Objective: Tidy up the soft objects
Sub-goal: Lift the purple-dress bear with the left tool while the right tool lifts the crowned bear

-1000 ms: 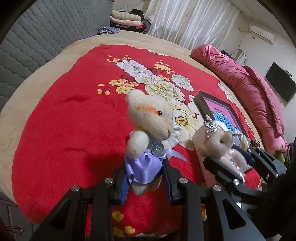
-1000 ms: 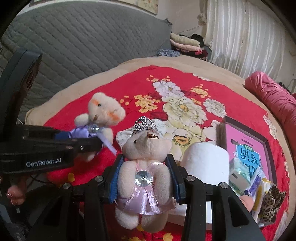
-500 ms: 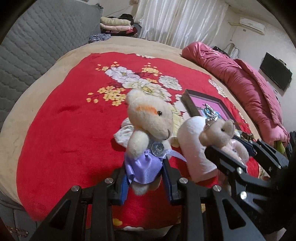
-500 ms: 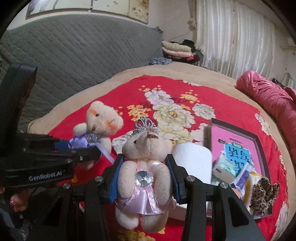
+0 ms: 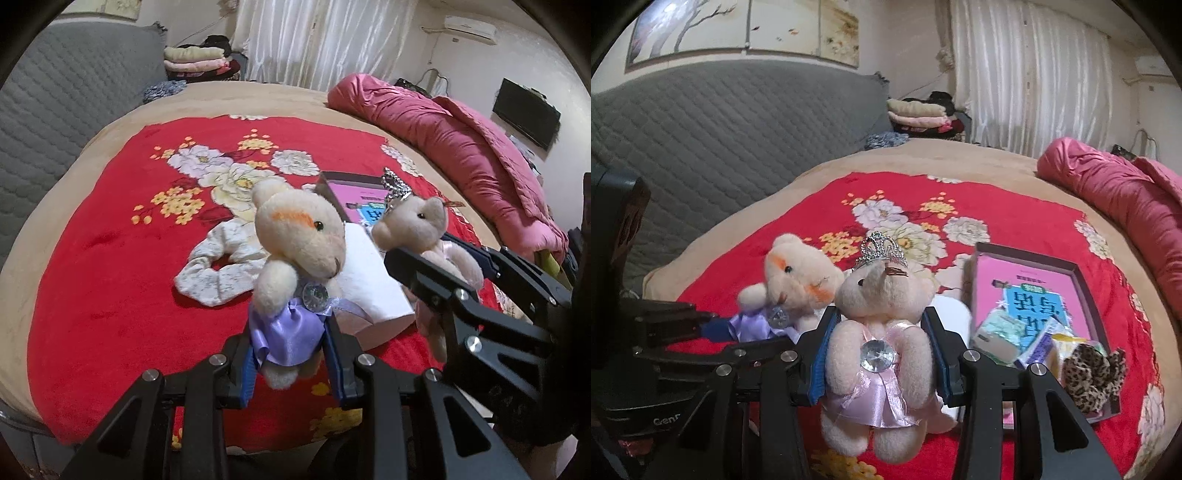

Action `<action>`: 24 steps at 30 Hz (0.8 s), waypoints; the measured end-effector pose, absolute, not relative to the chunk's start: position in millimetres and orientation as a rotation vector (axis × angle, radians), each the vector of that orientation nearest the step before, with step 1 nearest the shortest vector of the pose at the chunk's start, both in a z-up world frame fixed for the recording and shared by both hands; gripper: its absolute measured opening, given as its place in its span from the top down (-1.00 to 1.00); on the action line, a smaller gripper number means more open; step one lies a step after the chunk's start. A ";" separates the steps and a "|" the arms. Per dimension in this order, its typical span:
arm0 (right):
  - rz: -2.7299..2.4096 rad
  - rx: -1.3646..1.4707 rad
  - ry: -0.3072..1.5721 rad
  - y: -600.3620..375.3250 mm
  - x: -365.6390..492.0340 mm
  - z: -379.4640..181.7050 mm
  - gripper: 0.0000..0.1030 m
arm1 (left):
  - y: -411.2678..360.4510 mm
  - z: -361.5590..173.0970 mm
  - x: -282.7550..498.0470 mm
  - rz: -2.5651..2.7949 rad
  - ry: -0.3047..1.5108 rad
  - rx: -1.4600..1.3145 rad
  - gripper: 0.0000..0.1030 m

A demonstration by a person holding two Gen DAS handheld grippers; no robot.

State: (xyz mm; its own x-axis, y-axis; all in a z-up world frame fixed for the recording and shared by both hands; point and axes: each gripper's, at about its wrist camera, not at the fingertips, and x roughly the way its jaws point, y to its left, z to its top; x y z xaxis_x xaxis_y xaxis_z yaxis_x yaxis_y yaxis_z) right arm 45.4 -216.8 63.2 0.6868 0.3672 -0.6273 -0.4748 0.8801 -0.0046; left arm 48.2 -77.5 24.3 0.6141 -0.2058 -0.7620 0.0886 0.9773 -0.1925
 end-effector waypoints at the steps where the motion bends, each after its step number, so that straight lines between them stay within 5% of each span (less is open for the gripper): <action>1: 0.466 -0.166 0.659 -220.5 45.3 65.0 0.10 | -79.1 25.5 48.3 -0.173 0.892 -0.137 0.39; 24: 0.250 -0.046 0.591 -311.8 37.5 98.7 0.10 | -131.7 48.7 54.4 -0.262 0.871 -0.079 0.39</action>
